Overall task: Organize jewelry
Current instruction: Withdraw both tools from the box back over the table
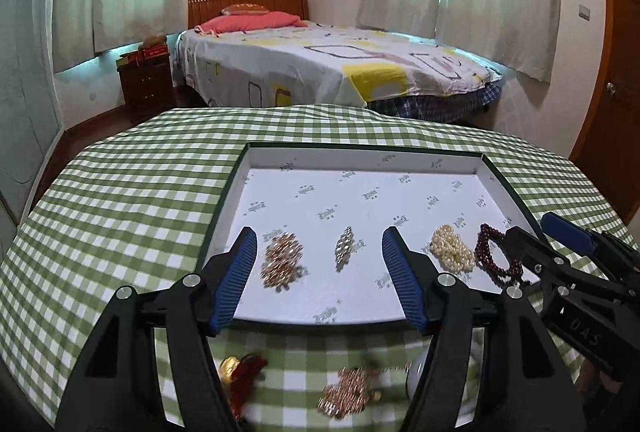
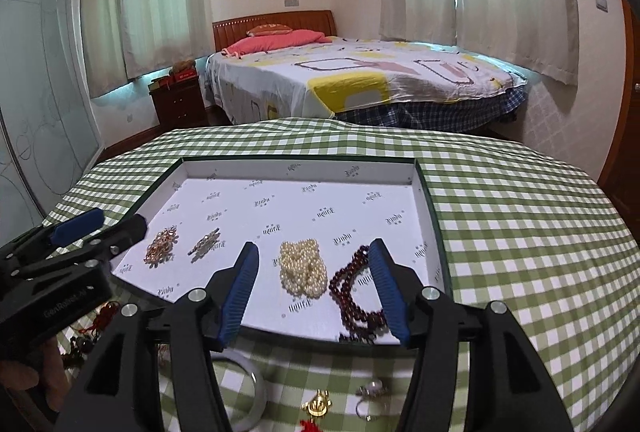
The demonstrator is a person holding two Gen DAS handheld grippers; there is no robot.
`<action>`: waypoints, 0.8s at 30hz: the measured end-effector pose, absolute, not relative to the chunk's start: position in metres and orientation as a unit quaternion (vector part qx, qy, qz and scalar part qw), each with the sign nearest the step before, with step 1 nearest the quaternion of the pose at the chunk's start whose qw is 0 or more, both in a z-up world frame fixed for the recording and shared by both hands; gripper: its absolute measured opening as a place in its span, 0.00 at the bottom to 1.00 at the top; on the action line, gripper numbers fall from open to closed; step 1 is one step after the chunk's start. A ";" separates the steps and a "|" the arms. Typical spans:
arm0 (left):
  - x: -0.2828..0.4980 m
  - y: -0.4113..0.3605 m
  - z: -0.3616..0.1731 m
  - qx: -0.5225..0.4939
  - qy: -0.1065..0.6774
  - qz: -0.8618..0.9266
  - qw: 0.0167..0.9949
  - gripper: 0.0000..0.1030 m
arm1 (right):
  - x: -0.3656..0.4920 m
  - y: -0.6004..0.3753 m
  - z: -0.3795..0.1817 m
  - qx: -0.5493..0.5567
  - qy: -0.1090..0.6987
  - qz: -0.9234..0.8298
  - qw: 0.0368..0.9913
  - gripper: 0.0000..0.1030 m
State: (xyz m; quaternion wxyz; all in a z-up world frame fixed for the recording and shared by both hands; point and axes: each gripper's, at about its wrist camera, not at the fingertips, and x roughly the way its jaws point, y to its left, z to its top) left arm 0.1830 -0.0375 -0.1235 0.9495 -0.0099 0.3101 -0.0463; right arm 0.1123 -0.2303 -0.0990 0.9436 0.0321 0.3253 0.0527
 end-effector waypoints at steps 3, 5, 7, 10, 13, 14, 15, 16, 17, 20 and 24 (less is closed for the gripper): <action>0.169 -0.030 -0.123 -0.014 0.303 -0.045 0.952 0.62 | 0.101 -0.233 -0.100 0.031 0.320 0.048 0.946 0.55; 0.157 -0.024 -0.122 -0.016 0.298 -0.045 0.953 0.62 | 0.093 -0.234 -0.101 0.032 0.319 0.046 0.946 0.55; 0.146 -0.019 -0.122 -0.017 0.295 -0.043 0.954 0.62 | 0.085 -0.236 -0.103 0.031 0.316 0.043 0.947 0.55; 0.131 -0.012 -0.124 -0.021 0.294 -0.038 0.955 0.62 | 0.071 -0.239 -0.107 0.026 0.313 0.038 0.949 0.55; 0.114 -0.005 -0.128 -0.024 0.296 -0.035 0.954 0.63 | 0.057 -0.242 -0.113 0.025 0.313 0.036 0.949 0.55; 0.110 -0.002 -0.130 -0.024 0.297 -0.034 0.954 0.63 | 0.054 -0.242 -0.115 0.025 0.314 0.035 0.949 0.55; 0.104 0.000 -0.132 -0.024 0.299 -0.033 0.953 0.63 | 0.050 -0.243 -0.117 0.023 0.314 0.034 0.949 0.55; 0.099 0.004 -0.134 -0.023 0.301 -0.032 0.953 0.63 | 0.045 -0.244 -0.119 0.022 0.314 0.032 0.949 0.55; 0.094 0.007 -0.136 -0.023 0.303 -0.029 0.952 0.63 | 0.041 -0.244 -0.121 0.021 0.314 0.031 0.949 0.55; 0.082 0.014 -0.144 -0.021 0.312 -0.021 0.950 0.63 | 0.031 -0.247 -0.128 0.022 0.319 0.029 0.947 0.55; 0.073 0.020 -0.155 -0.019 0.326 -0.010 0.945 0.63 | 0.023 -0.248 -0.134 0.024 0.323 0.029 0.946 0.55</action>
